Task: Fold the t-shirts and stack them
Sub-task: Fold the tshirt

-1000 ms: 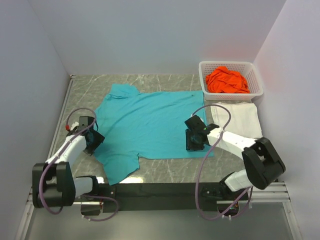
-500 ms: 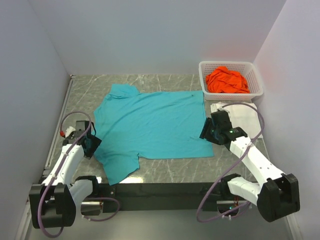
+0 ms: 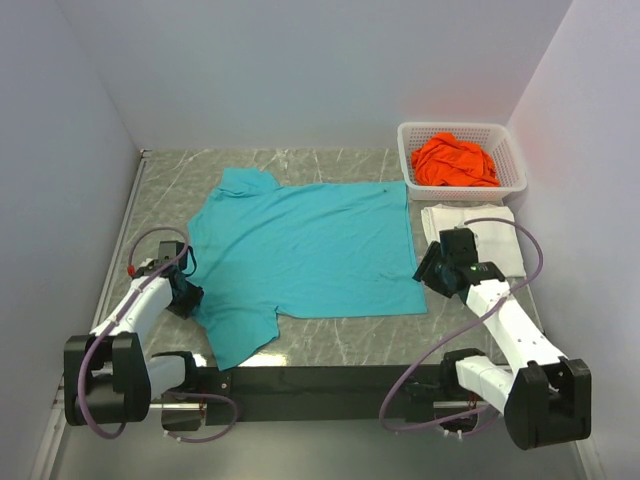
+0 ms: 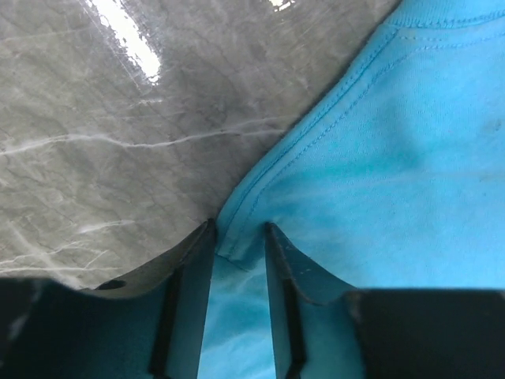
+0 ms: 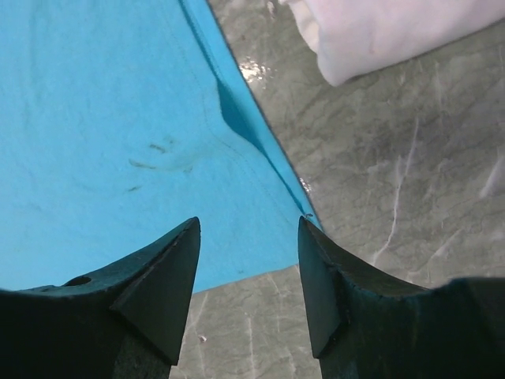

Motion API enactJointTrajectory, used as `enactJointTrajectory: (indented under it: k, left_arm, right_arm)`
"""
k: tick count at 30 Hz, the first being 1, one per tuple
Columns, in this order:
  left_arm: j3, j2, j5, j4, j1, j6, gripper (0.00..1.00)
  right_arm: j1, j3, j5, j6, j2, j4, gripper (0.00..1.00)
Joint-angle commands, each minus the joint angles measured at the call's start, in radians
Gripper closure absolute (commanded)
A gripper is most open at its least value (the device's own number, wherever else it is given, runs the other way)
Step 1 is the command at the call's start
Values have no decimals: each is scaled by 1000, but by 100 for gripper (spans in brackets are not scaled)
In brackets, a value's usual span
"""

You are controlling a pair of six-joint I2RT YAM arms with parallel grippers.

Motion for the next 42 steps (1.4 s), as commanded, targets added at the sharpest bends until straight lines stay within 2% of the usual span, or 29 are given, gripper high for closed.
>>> enactJointTrajectory:
  k: [1,4,11,15,26,34,37,38,41,42]
  left_arm:
    - [7,17,28,23,-3,11,63]
    - [2,6,26,24,-8,8,64]
    - [-12,-5,28,40,-43,3,52]
    - [-18,1,26,49,-69,2,50]
    - [-16,14,28,50,-90,0,61]
    - [-30,29,40,69,-97,0,64]
    - [-30,21,38,69,-97,-1,65]
    - [-32,20,38,70,-98,-3,65]
    - [-30,23,35,69,-100,-3,65]
    - [-30,23,35,67,-100,-3,65]
  right_arm:
    - [-17,-25,23,37,10,7,41]
    - [-23,-37,42,57,27,-5,42]
    - [-27,-100,67,88,67,-16,43]
    - [-26,-99,63,95,91,-15,43]
    - [-24,-119,-3,103,141,-33,44]
    - [-24,-131,-5,112,157,-19,48]
    - [-23,-136,-16,106,159,-13,60]
    - [-24,-133,-25,106,167,-15,69]
    - [-23,-128,-23,101,162,-16,84]
    - [-24,-128,-19,103,158,-18,85]
